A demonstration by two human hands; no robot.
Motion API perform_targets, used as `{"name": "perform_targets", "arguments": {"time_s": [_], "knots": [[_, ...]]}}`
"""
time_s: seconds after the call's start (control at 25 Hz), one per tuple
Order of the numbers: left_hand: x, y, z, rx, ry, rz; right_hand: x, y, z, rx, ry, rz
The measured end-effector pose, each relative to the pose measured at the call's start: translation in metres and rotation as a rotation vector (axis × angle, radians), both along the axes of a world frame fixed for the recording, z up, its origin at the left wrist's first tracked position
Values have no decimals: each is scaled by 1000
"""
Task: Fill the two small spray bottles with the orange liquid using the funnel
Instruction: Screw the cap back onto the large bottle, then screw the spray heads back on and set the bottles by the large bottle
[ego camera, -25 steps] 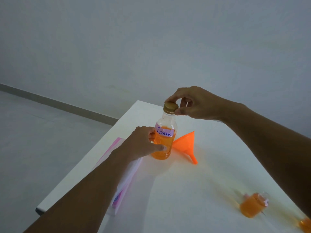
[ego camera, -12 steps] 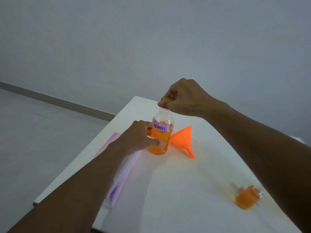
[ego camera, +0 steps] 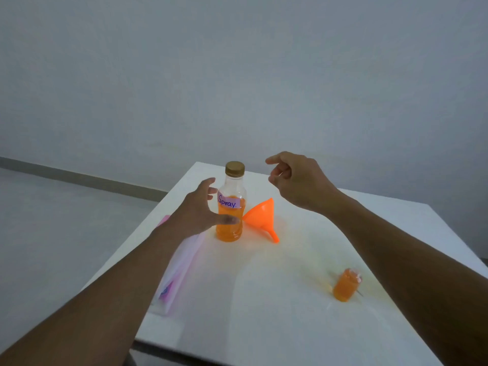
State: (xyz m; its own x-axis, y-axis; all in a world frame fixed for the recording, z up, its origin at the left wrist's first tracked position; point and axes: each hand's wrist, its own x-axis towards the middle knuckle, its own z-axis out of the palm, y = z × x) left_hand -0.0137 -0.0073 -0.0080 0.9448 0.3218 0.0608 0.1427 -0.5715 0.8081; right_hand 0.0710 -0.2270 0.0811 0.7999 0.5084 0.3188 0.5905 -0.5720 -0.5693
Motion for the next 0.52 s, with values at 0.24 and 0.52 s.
{"name": "perform_targets", "arguments": {"time_s": [0.24,0.52], "knots": [[-41,-55,11,15,-327,195,-26,-92,-20,15,15,-155],[-43,-169,-43,-63,-180,-110,-32,-173,-64,-258,66,-194]]}}
